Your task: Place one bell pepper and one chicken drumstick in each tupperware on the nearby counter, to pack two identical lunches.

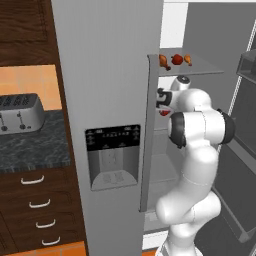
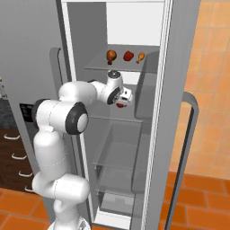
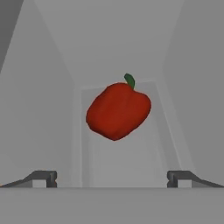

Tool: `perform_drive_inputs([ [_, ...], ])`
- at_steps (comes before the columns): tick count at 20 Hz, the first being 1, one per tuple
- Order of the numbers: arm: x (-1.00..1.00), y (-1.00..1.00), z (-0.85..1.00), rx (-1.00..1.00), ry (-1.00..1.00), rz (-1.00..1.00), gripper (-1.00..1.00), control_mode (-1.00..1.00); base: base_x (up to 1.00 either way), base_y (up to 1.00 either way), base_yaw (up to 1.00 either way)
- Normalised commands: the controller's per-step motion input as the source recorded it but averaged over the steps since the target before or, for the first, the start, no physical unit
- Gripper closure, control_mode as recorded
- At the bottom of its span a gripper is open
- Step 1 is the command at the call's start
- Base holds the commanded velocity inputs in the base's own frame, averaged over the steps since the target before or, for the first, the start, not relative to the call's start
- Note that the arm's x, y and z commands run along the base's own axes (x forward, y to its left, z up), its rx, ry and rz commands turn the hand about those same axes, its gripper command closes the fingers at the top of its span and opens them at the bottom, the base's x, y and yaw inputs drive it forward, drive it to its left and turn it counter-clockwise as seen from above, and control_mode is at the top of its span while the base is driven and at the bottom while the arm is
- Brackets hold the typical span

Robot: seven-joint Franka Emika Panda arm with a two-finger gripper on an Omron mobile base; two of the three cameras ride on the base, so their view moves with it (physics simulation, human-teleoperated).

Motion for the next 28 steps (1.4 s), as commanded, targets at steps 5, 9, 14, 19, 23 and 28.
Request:
perform_drive_inputs([
  [5, 0.25, -0.02, -0.06, 0.0, 0.0, -0.04, -1.0, -1.0, 0.0, 0.0, 0.0],
  [9, 0.42, -0.07, 0.0, 0.0, 0.0, -0.03, -1.0, -1.0, 0.0, 0.0, 0.0],
  [14, 0.24, -0.11, -0.13, 0.0, 0.02, -0.01, -1.0, -1.0, 0.0, 0.0, 0.0],
  [19, 0.08, -0.02, -0.26, 0.0, 0.0, -0.02, -1.0, -1.0, 0.0, 0.0, 0.0],
  [23, 0.33, 0.0, 0.0, 0.0, 0.0, 0.0, -1.0, -1.0, 0.0, 0.0, 0.0],
  [28, 0.08, 0.0, -0.25, 0.0, 0.06, -0.01, -1.0, -1.0, 0.0, 0.0, 0.0],
])
